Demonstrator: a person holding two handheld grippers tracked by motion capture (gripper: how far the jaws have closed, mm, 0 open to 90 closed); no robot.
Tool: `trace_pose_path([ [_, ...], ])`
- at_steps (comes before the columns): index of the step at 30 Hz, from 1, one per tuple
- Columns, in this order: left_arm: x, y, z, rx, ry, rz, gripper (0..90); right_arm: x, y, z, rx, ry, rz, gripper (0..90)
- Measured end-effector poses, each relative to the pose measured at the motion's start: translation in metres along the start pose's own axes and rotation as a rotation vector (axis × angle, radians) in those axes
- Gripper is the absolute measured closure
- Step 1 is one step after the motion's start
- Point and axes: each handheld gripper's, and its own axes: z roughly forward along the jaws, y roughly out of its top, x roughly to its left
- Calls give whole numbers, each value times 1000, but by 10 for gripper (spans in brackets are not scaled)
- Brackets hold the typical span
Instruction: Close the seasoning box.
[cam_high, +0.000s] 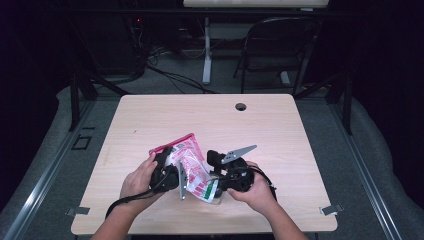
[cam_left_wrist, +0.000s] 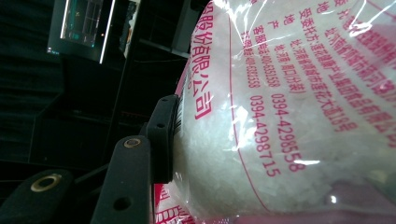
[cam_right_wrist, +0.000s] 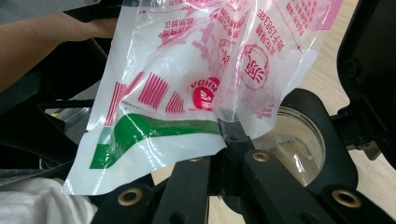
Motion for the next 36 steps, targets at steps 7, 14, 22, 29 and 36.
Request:
trace_pose_path([
  [7,2,3,-2,10,-3,33,575,-1,0,0,1,2,1,900],
  [14,4,5,-3,16,2,64,579,-1,-1,1,2,2,4,900],
  [22,4,7,-4,19,5,84,583,-3,-2,2,7,5,4,900],
  [29,5,8,-5,25,8,103,584,-3,-2,2,4,5,10,900],
  [36,6,9,-6,35,-10,114,588,-3,-2,3,7,8,7,900],
])
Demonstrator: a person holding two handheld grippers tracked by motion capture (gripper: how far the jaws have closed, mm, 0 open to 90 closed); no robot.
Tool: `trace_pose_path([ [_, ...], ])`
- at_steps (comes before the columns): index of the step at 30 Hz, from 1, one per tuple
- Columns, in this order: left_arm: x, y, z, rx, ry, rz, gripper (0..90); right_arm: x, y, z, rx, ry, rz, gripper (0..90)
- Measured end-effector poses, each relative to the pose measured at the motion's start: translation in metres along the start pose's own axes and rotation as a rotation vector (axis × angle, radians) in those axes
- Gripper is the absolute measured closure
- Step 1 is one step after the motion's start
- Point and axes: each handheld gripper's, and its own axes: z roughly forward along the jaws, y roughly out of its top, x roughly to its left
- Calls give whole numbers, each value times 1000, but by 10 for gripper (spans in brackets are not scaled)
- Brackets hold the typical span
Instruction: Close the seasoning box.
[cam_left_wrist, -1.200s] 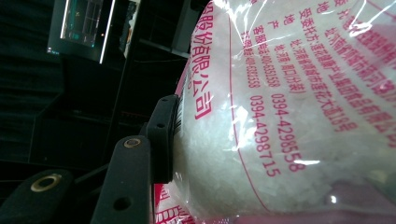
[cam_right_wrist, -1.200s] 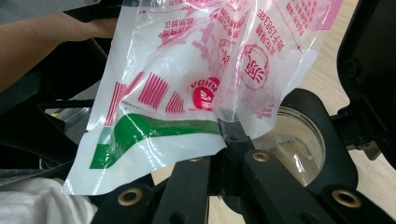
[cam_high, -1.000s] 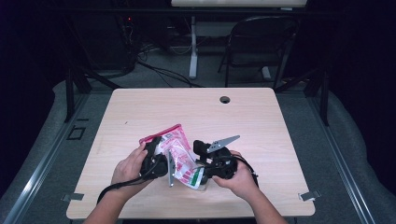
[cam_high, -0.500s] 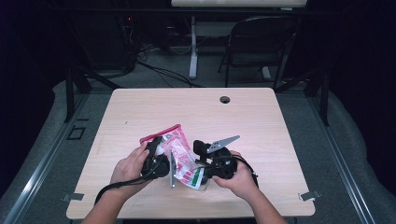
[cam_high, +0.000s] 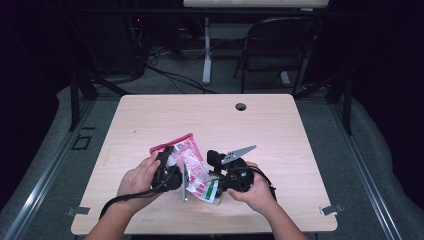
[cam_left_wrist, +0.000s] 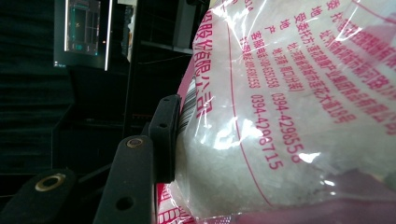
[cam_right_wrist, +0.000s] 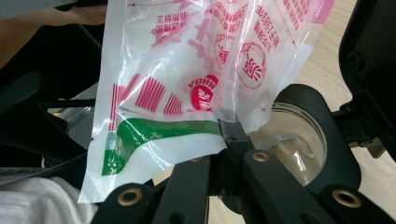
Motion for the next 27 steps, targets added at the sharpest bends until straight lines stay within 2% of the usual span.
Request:
trace_pose_path([
  [17,1,4,-1,13,8,50,594,-1,0,0,7,-3,0,900],
  [27,1,7,-3,21,19,94,598,-1,-1,0,8,-6,1,900],
])
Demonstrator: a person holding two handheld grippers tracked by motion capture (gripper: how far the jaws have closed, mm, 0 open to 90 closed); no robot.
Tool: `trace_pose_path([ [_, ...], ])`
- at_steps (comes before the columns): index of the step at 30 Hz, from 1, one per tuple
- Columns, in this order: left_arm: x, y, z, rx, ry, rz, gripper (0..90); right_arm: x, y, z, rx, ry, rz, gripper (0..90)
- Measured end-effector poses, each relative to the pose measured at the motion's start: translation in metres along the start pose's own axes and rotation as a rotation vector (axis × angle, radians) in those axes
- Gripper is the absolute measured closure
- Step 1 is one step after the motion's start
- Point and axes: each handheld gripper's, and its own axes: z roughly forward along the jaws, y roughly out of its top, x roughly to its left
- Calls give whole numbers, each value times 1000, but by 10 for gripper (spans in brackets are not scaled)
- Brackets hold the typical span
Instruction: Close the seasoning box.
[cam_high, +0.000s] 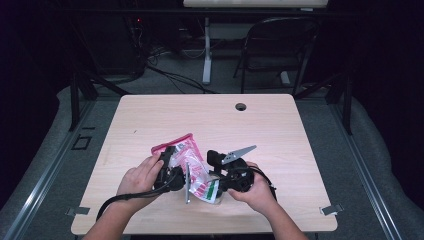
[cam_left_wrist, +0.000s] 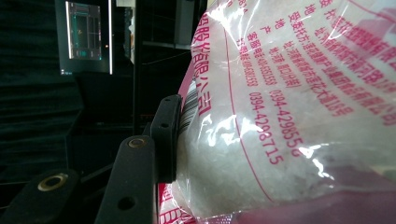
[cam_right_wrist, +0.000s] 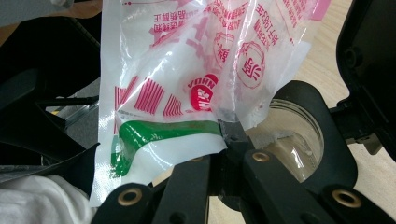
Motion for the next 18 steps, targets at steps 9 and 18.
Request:
trace_pose_path([
  [9,1,3,-2,8,8,36,602,-1,0,0,-1,-1,4,900],
  [18,4,6,-5,6,21,45,608,-2,-1,-1,-5,2,6,900],
])
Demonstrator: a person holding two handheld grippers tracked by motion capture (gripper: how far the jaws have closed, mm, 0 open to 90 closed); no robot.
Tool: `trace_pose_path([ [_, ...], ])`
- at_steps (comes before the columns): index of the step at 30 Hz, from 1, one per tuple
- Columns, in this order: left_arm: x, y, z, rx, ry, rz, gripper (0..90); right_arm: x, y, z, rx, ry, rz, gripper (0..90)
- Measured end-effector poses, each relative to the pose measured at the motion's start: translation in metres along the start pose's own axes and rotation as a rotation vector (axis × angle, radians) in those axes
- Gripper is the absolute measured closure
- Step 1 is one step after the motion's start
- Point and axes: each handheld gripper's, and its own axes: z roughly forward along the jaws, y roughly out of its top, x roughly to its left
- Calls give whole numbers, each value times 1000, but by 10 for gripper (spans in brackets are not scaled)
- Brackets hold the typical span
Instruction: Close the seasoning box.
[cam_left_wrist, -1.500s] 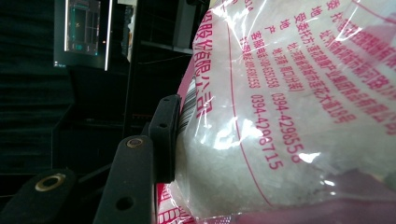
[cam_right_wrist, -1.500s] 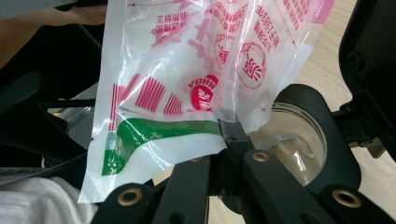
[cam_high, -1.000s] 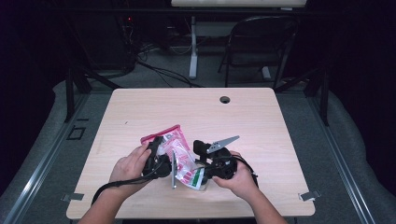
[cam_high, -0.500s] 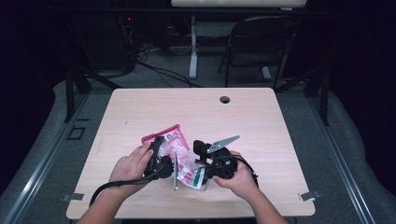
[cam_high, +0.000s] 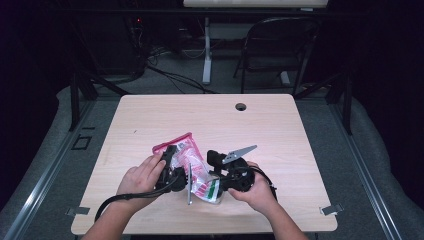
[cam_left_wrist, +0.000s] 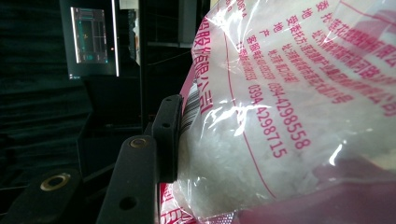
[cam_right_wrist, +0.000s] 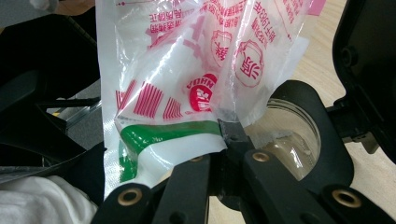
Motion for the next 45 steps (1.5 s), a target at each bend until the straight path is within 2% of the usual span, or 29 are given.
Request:
trace_pose_path([
  [12,0,2,-2,-1,3,8,623,-2,-1,0,-2,-4,5,900],
  [17,0,2,-2,-7,22,15,626,-2,-1,0,-2,-4,6,900],
  [34,0,6,-6,-12,44,34,634,-4,-2,1,3,-2,8,900],
  [45,1,7,-7,-18,42,32,636,-4,-2,1,2,-4,13,900],
])
